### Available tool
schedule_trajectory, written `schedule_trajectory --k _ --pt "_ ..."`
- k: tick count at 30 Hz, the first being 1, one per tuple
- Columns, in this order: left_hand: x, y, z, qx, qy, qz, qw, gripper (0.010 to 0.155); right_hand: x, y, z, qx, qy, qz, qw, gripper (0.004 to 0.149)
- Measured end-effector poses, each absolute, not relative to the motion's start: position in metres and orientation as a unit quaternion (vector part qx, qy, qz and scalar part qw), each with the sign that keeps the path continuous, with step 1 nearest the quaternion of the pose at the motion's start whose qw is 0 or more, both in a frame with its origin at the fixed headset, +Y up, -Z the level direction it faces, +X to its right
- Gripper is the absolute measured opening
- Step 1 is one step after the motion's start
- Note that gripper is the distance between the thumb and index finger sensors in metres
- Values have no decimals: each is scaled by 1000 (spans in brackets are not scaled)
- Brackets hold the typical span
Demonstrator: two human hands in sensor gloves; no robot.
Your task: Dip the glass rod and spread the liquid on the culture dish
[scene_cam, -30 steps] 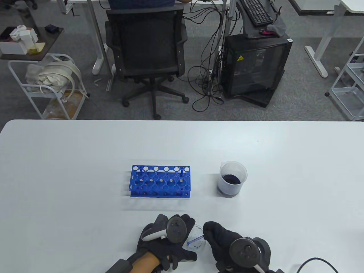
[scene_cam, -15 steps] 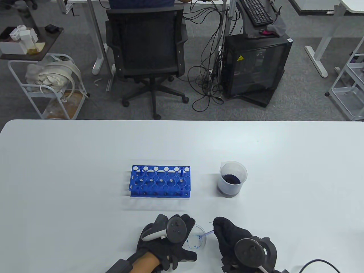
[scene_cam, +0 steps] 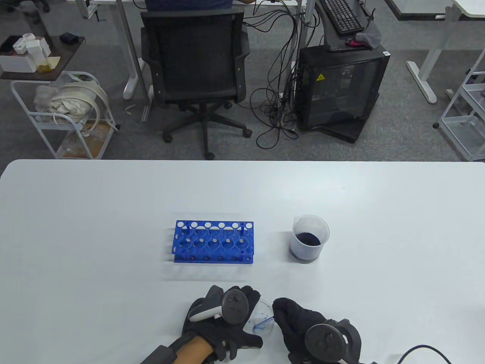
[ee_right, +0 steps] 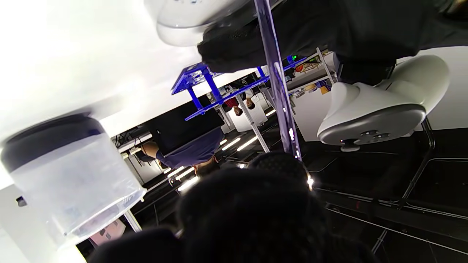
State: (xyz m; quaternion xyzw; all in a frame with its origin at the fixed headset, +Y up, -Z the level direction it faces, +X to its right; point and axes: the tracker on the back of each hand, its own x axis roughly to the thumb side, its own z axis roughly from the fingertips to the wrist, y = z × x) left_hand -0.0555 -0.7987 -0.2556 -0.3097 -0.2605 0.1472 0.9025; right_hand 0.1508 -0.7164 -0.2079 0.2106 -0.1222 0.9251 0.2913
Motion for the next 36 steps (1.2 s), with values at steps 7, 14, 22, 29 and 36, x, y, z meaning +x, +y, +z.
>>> schedule_trajectory --k 7,14,22,29,36 --pt "-56 -799 -256 -310 -260 147 903 105 144 -718 -210 210 -136 931 267 37" --pt "-56 -799 -256 -310 -260 147 903 104 155 -714 -212 194 -162 934 251 37" --pt "-56 -799 -256 -311 -263 146 902 104 164 -707 -209 187 -165 935 251 37" --pt "-55 -799 -256 -311 -263 146 902 104 153 -706 -201 220 -155 930 249 37" --pt "-56 -799 -255 -312 -263 145 901 103 137 -712 -200 230 -146 928 256 37"
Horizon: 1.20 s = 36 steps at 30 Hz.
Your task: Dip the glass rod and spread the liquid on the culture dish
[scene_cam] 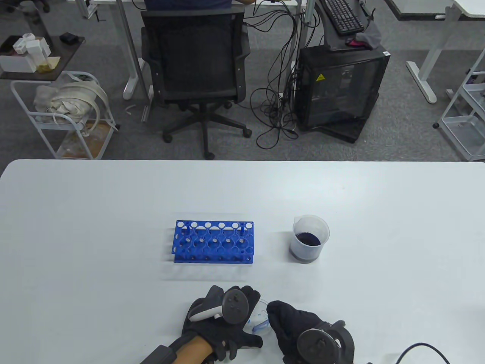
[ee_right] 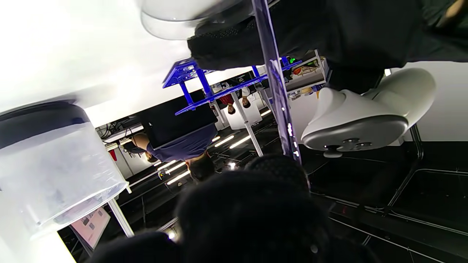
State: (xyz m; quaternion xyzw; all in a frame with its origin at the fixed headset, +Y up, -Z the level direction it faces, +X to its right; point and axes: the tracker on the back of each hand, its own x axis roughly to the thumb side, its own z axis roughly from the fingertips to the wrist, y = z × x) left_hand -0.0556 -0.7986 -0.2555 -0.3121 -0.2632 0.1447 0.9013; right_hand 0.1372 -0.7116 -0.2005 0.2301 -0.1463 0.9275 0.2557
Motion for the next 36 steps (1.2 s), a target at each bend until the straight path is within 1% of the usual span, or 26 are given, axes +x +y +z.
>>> schedule_trajectory --k 4,9,14,18,23,31,36 --pt "-56 -799 -255 -312 -263 145 901 103 136 -715 -201 230 -166 929 238 37" --pt "-56 -799 -255 -312 -263 145 901 103 146 -713 -206 214 -181 932 230 37" --pt "-56 -799 -255 -312 -263 145 901 104 156 -710 -206 215 -197 930 222 36" --pt "-56 -799 -255 -312 -263 145 901 104 158 -706 -202 222 -196 927 228 35" --pt "-56 -799 -255 -312 -263 145 901 104 150 -706 -195 240 -186 923 238 36" --pt "-56 -799 -255 -312 -263 145 901 104 134 -712 -192 260 -158 919 251 36" --pt "-56 -799 -255 -312 -263 145 901 104 132 -714 -194 257 -169 922 234 36"
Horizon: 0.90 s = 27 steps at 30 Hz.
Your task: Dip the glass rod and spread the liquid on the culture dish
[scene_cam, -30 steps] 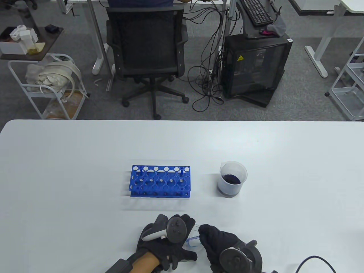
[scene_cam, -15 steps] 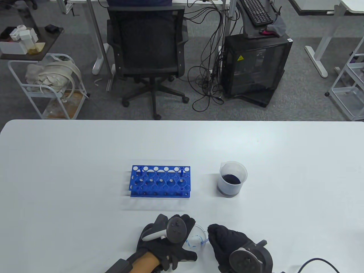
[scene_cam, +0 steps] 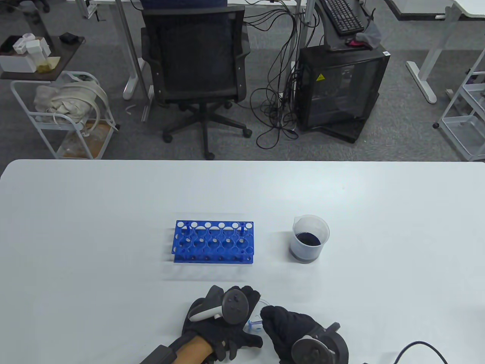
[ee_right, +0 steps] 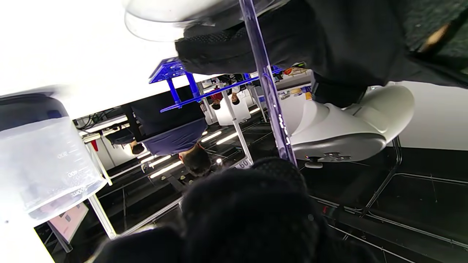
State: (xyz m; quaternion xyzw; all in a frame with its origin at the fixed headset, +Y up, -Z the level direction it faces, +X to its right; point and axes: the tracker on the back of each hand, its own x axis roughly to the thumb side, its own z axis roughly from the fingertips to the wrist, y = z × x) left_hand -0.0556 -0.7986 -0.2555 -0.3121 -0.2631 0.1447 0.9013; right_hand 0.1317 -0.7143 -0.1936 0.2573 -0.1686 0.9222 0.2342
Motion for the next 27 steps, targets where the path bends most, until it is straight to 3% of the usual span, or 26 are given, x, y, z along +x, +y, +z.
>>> schedule_trajectory --k 13,27 --pt "-56 -799 -255 -312 -263 145 901 103 154 -705 -198 233 -200 927 217 36" --pt "-56 -799 -255 -312 -263 145 901 104 132 -713 -190 263 -160 917 252 36"
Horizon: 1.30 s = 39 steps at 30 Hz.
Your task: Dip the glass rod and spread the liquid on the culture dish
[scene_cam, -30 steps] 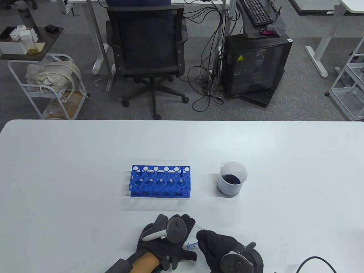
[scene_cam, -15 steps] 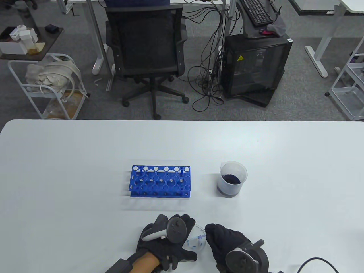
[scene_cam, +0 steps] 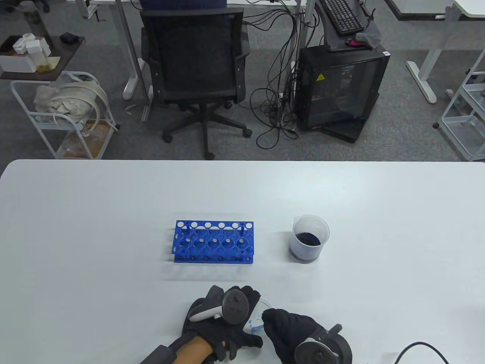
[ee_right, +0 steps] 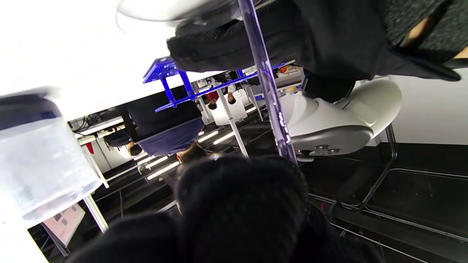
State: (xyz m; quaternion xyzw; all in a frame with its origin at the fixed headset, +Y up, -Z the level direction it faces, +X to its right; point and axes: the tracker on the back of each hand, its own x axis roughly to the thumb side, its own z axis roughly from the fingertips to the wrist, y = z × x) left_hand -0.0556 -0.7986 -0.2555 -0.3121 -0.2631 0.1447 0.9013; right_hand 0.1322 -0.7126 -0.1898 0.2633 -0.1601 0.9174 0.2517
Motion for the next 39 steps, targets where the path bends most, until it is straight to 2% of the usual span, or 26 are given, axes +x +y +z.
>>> schedule_trajectory --k 13,22,25,27,29,32,34,36,39 --pt "-56 -799 -255 -312 -263 145 901 103 149 -708 -202 228 -194 930 213 36" --pt "-56 -799 -255 -312 -263 145 901 104 147 -701 -198 230 -175 930 230 36" --pt "-56 -798 -256 -310 -265 146 901 108 150 -685 -201 219 -195 927 235 36" --pt "-57 -796 -255 -304 -272 150 901 113 151 -672 -207 198 -181 937 226 38" --pt "-61 -788 -254 -266 -268 188 907 112 149 -661 -214 184 -153 949 204 38" --pt "-71 -759 -249 -186 -257 300 900 101 137 -654 -218 191 -116 960 167 39" --pt "-75 -742 -245 -143 -249 350 892 84 127 -653 -216 206 -125 960 145 40" --pt "-77 -731 -241 -117 -255 369 886 72 119 -653 -213 216 -142 956 138 40" --pt "-79 -724 -235 -83 -247 375 889 64 109 -652 -209 221 -159 949 159 41"
